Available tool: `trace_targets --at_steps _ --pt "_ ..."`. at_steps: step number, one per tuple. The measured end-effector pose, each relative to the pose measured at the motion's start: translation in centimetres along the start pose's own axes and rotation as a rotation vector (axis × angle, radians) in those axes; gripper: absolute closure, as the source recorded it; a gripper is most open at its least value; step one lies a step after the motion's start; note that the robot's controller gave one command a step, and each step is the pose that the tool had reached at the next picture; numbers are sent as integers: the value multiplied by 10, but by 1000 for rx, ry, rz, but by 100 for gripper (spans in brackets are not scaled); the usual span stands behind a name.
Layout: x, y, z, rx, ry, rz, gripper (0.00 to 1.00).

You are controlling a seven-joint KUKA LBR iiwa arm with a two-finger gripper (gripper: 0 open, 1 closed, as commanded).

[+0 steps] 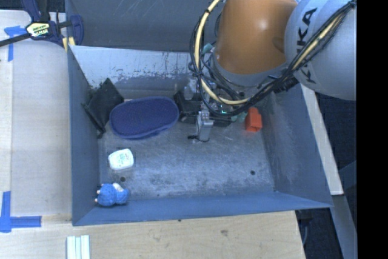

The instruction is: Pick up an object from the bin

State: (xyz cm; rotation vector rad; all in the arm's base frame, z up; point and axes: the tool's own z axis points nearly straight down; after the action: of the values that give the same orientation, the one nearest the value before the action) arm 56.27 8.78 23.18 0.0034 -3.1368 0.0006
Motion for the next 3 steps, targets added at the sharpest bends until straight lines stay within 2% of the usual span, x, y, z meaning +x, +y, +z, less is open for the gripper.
trace_targets --at_steps 1,2,3 --pt "-33 57 162 0 -13 -227 0" --pt "-26 94 130 0 -12 -577 0" --pt "28 159 129 -4 -4 -412 0"
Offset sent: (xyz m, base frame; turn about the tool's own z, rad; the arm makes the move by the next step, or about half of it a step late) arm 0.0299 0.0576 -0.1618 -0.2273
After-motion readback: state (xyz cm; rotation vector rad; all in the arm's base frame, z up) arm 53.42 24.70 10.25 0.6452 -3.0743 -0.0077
